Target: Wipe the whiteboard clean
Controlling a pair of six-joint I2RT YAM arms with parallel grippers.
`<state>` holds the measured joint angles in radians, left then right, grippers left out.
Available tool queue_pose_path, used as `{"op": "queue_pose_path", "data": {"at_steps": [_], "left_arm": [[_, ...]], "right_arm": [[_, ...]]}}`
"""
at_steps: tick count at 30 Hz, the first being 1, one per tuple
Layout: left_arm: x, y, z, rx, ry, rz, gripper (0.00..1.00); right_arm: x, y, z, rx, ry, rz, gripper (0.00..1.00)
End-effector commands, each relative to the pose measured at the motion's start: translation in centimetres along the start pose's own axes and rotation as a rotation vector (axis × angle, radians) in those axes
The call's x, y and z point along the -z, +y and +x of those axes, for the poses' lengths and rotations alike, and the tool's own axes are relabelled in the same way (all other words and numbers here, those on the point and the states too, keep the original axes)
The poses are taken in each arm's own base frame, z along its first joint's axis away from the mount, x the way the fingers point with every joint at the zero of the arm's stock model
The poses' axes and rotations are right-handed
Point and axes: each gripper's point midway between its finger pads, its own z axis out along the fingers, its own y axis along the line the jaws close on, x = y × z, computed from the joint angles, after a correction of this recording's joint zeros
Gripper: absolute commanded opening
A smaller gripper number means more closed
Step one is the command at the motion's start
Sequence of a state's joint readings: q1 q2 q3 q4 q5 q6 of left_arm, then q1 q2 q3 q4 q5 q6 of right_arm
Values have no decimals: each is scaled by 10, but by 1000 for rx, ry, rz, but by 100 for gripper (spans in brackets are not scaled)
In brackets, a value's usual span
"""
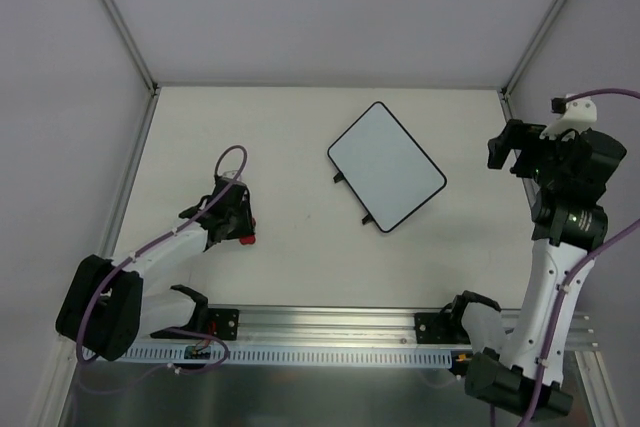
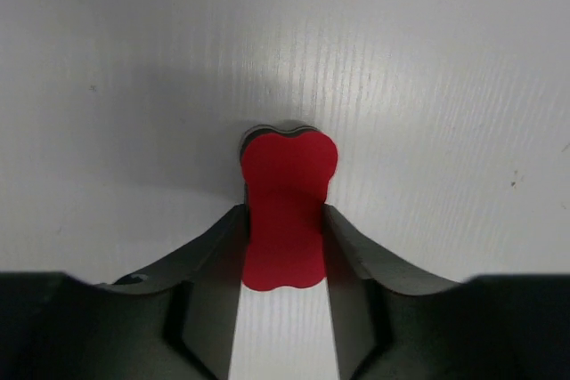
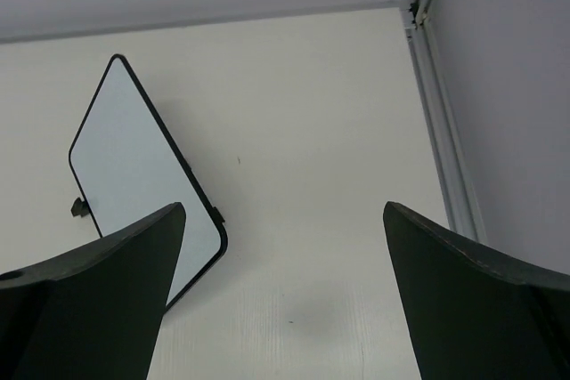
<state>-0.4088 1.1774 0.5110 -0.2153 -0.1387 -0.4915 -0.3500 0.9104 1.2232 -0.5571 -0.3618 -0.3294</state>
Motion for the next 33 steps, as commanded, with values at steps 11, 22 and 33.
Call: {"op": "queue_pose_path", "data": {"at_steps": [11,22,33], "left_arm": [[110,-7,-75,49,-264,53,99],[317,27,-166,-110,-875,34,99],[387,45,-178,-166,-1045,-16,99]], "right_arm": [[82,-13,-37,-101,-188,304,99],[154,2,-62,39,-339,294,99],[170,13,-74,67,-405,246,99]]}}
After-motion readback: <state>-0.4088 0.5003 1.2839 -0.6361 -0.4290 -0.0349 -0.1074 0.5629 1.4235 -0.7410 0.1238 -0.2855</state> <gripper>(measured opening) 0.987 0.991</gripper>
